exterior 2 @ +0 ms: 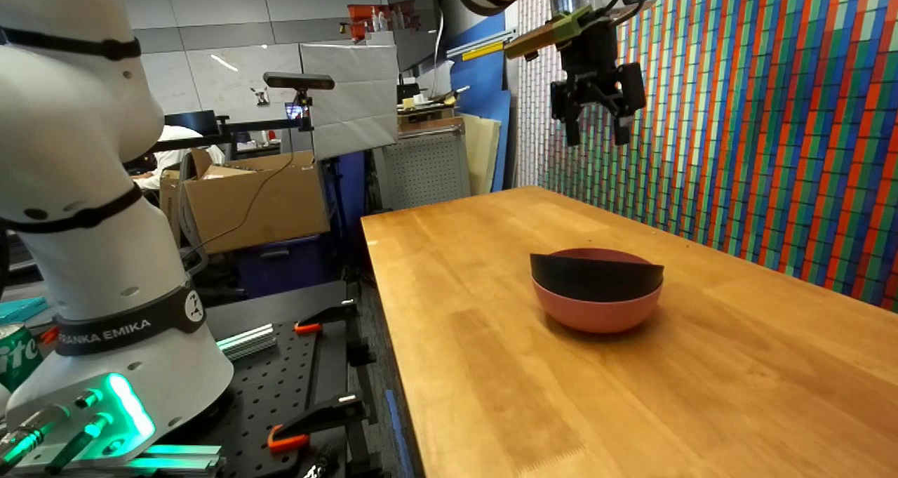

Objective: Stack the bowls

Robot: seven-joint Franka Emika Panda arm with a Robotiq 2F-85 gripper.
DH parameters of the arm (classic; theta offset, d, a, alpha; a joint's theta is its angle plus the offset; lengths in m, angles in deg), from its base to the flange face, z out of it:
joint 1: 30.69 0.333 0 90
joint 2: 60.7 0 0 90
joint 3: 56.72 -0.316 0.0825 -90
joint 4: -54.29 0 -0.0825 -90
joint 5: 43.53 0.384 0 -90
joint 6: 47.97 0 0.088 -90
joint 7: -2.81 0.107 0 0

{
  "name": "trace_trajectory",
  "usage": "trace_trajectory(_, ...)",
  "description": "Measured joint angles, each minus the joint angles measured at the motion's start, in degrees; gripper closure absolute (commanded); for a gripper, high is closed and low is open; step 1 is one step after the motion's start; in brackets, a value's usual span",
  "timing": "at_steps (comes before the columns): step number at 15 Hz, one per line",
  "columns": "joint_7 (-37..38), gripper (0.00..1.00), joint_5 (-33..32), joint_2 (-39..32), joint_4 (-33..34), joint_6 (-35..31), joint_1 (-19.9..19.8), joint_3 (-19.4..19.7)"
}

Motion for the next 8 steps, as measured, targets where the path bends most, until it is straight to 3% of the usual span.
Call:
trace_trajectory(4, -0.09, 0.00, -1.41, -1.31, 5.49, 8.84, 0.55, 0.00)
trace_trajectory(8, -0.14, 0.00, -1.41, -1.85, 6.69, 10.31, 0.65, 0.00)
